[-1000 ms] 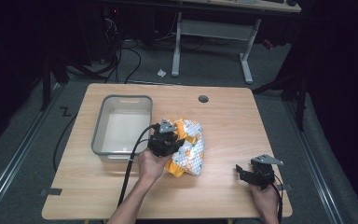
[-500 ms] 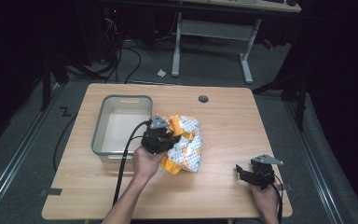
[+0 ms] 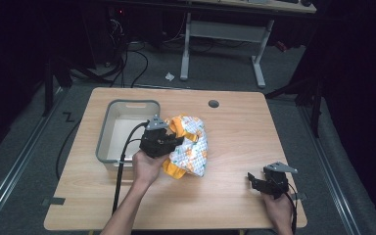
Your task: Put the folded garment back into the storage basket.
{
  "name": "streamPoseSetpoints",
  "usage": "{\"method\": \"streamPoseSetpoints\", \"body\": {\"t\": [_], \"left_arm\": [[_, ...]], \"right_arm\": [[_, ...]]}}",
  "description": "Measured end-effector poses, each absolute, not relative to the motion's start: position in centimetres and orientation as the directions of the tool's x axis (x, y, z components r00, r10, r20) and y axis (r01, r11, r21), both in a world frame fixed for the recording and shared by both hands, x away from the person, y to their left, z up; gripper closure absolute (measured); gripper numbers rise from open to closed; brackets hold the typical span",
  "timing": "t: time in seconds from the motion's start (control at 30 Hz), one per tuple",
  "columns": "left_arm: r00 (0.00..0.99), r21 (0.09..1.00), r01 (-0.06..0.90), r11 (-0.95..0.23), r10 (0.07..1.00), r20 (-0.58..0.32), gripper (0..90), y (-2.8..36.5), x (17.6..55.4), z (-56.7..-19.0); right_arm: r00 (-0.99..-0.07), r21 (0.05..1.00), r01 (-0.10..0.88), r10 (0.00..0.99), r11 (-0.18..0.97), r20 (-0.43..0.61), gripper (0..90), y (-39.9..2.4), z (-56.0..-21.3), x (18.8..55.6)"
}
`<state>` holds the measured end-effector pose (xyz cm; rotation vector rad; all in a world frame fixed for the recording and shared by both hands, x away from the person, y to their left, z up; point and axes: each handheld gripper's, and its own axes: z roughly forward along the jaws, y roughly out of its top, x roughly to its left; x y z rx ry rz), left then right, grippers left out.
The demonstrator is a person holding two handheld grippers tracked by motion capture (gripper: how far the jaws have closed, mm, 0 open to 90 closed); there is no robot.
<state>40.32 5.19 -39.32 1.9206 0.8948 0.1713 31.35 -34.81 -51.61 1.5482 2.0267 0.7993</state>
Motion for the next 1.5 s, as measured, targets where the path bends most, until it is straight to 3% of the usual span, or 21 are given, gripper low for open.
{"method": "streamPoseSetpoints", "body": {"t": [1.5], "left_arm": [[0.649,0.851,0.502,-0.156,0.718,-0.251,75.0,13.4,40.7,-36.9]], "right_arm": [[-0.257,0.691,0.696,0.966,0.195,-0.015,29.5,-34.8,-51.6,31.4]]}}
